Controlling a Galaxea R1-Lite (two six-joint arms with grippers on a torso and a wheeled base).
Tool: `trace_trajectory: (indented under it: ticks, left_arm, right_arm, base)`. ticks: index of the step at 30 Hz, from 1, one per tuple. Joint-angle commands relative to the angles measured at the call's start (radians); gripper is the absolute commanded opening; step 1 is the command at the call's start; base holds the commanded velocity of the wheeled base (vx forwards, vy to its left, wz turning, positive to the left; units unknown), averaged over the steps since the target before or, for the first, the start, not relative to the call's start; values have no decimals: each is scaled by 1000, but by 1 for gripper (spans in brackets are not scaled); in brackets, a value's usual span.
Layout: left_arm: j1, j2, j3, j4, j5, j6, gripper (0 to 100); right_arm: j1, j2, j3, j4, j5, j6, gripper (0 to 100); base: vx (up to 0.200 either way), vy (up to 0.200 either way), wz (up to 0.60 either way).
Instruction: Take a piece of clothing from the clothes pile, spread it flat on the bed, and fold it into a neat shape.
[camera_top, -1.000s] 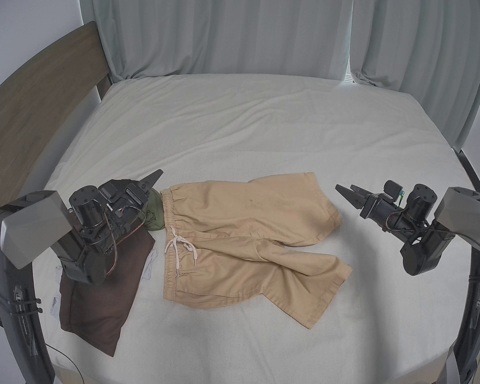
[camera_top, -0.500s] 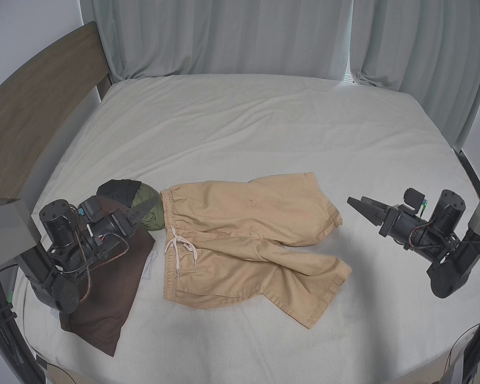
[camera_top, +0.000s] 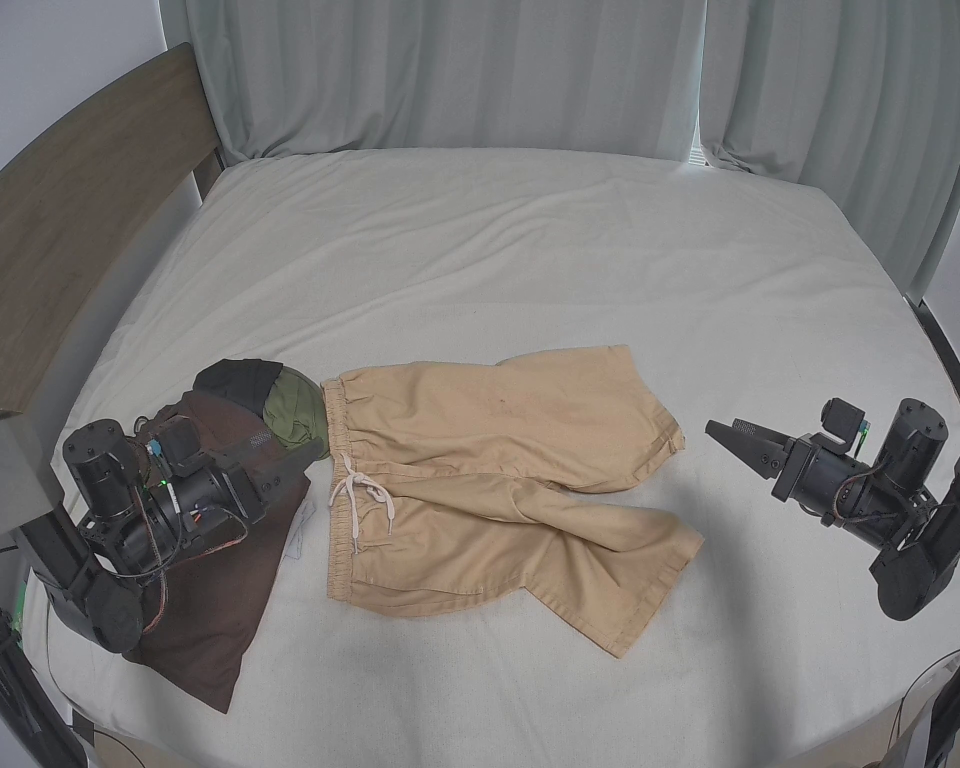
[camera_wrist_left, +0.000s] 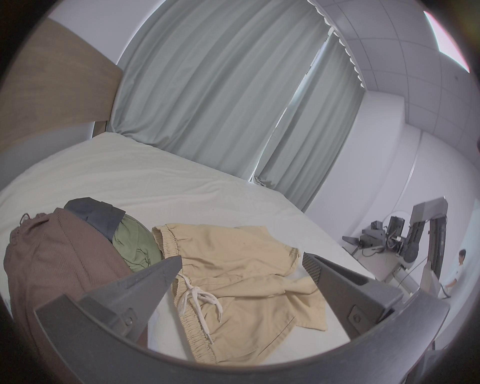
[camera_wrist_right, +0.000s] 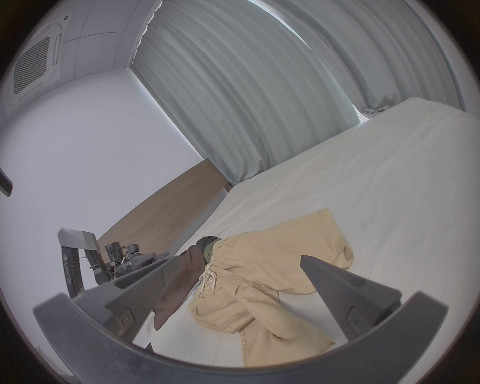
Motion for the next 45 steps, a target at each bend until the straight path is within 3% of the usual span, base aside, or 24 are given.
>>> trace_trajectory:
  ticks: [1, 8, 16, 45]
  left_arm:
    - [3, 21, 14, -2, -6, 25, 100]
    - [3, 19, 11, -2, -6, 25, 100]
    - [3, 24, 14, -2, -6, 25, 100]
    - [1, 19, 15, -2, -18, 25, 100]
  right_arm:
    - [3, 24, 13, 2, -30, 3, 100]
    - [-2, 156, -3, -4, -71, 9, 100]
    - [-8, 184, 31, -1, -76, 152, 100]
    - [-6, 385, 53, -4, -76, 135, 100]
  base:
    - [0, 0, 0]
    - [0, 0, 0]
    - [0, 0, 0]
    - [0, 0, 0]
